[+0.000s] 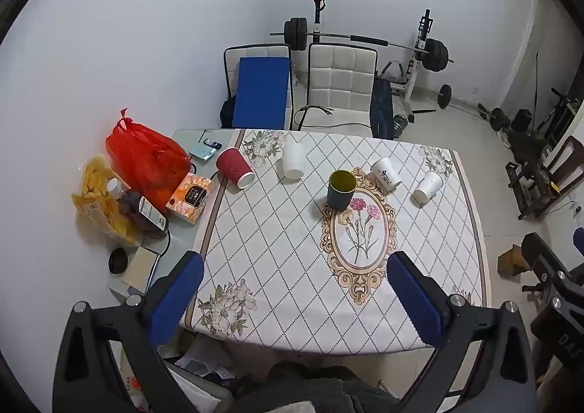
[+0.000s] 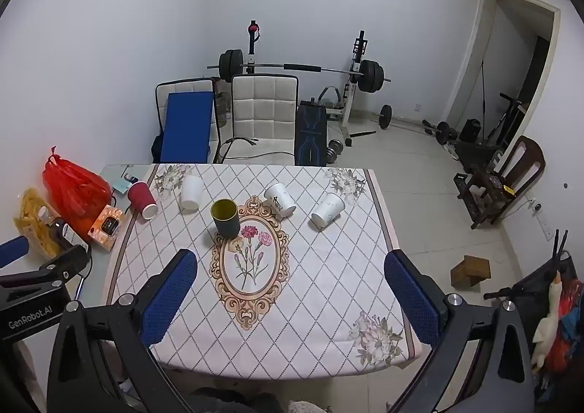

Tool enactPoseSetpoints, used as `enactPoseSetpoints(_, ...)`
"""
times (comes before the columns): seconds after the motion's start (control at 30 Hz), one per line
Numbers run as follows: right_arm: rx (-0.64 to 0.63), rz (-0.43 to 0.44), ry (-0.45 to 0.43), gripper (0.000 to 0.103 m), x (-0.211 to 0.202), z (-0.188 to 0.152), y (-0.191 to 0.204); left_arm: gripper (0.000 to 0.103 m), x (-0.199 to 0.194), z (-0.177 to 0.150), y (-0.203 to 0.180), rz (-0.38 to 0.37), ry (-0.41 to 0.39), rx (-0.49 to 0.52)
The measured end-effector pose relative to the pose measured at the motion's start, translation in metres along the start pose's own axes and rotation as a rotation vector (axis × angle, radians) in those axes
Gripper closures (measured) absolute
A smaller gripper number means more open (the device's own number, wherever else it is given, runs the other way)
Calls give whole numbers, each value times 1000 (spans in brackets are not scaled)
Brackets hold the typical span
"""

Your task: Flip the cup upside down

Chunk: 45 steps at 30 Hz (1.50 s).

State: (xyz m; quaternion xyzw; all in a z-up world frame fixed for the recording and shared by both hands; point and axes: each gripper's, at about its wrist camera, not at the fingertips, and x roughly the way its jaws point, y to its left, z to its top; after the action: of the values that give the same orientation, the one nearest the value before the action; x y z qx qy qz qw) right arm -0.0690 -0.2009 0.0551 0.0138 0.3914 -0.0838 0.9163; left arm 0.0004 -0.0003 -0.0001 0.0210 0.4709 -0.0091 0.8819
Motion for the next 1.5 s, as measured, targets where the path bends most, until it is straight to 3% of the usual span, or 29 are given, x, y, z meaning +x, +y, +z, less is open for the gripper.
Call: enactPoseSetpoints(1.5,-3,22,-12,0,-7,3,7,0,-14,0,10,9,-39,-8)
